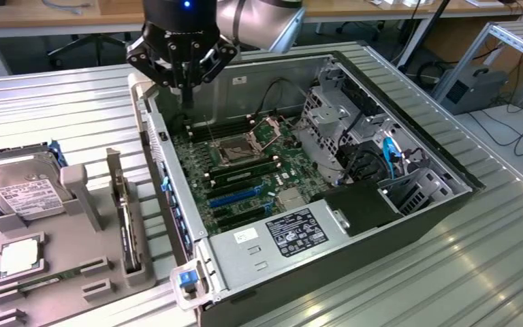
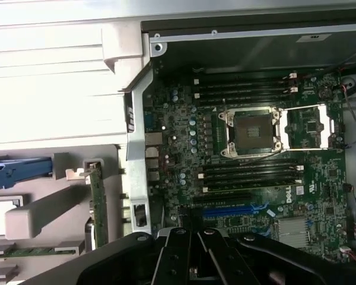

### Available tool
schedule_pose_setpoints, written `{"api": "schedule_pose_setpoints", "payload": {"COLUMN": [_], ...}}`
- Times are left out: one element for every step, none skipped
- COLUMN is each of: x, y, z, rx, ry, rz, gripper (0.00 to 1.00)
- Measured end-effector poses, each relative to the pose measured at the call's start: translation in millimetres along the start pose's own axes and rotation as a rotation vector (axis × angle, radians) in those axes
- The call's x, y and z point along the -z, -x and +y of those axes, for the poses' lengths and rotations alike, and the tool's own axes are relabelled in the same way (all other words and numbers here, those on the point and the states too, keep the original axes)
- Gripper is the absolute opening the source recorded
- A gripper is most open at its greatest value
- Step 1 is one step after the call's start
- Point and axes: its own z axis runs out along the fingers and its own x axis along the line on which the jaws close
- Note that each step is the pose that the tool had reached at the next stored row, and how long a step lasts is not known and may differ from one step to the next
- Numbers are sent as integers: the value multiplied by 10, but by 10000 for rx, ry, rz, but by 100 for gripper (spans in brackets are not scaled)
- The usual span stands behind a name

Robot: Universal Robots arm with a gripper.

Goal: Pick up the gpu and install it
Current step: 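Reach for the gpu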

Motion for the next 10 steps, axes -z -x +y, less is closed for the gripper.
{"api": "schedule_pose_setpoints", "payload": {"x": [1,1,3,4,5,5,6,7,8,9], "y": [-41,-58,-103,-153,-180,-207,-249,-272,-308,-344], "z": [-3,-4,-8,-12,-14,-16,-19,-20,-23,-26], "rx": [1,1,-1,-1,0,0,0,0,-1,-1], "ry": [0,0,-1,0,0,0,0,1,0,0], "rz": [-1,0,0,0,0,0,0,-1,-1,-1], "gripper": [11,11,11,11,11,11,11,11,11,11]}}
